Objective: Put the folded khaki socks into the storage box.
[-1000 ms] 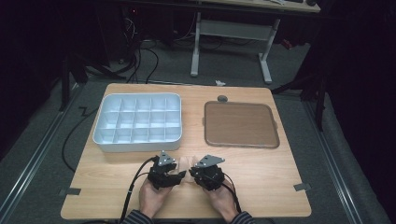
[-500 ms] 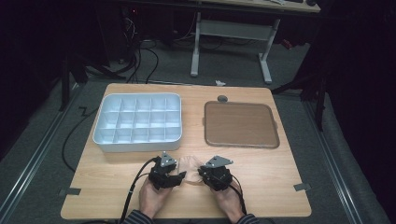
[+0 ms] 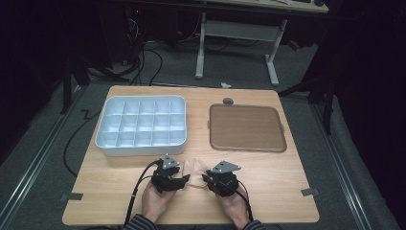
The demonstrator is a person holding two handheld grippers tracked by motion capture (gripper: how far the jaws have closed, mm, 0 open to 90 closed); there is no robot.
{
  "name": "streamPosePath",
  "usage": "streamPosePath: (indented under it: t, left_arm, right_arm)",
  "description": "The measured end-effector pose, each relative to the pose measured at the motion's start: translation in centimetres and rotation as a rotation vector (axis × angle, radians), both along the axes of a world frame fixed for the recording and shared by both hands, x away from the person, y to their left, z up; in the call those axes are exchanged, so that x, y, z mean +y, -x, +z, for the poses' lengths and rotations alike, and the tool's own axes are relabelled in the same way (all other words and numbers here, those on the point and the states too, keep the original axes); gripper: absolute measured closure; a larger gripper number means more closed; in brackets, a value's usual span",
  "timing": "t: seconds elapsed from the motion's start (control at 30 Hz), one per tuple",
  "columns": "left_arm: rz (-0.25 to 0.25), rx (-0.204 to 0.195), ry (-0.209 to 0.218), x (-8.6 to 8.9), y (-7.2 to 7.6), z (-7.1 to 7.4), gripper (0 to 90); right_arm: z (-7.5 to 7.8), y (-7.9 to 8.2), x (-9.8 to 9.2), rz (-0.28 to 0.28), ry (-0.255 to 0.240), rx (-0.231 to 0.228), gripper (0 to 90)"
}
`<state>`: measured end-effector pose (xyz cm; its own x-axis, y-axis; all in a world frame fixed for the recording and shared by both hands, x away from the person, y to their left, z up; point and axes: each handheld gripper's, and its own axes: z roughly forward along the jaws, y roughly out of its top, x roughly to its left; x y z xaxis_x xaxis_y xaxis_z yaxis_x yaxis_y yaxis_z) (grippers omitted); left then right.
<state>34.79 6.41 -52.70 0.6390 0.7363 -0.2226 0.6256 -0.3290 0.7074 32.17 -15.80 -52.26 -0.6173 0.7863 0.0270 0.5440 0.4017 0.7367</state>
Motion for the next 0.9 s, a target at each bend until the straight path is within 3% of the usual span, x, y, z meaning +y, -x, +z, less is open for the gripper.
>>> streamPosePath:
  t: [0.1, 0.4, 0.5, 0.57, 0.67, 0.9]
  left_arm:
    - [0.001, 0.005, 0.010, 0.7, -0.4, 0.3, 44.8]
    - [0.026, 0.017, 0.065, 2.1, -1.6, 1.8, 44.7]
    - [0.026, 0.026, 0.064, 2.1, -2.3, 2.2, 44.7]
    - [0.036, 0.040, 0.094, 2.2, -2.7, 2.1, 44.8]
    - [0.043, 0.074, 0.077, 2.2, -3.2, 1.5, 44.8]
    - [0.032, 0.089, 0.076, 1.6, -3.6, 0.8, 45.8]
  right_arm:
    - [0.6, 0.3, -0.2, -0.006, -0.058, -0.012, 71.0]
    - [2.0, 0.6, 0.9, 0.038, -0.069, -0.035, 79.1]
    - [2.1, 0.5, 1.6, 0.048, -0.070, -0.018, 80.4]
    - [2.0, 0.4, 2.1, 0.057, -0.063, -0.017, 80.9]
    - [1.9, 0.3, 2.7, 0.066, -0.053, -0.012, 81.5]
    - [1.3, 0.3, 3.2, 0.060, -0.023, 0.003, 82.3]
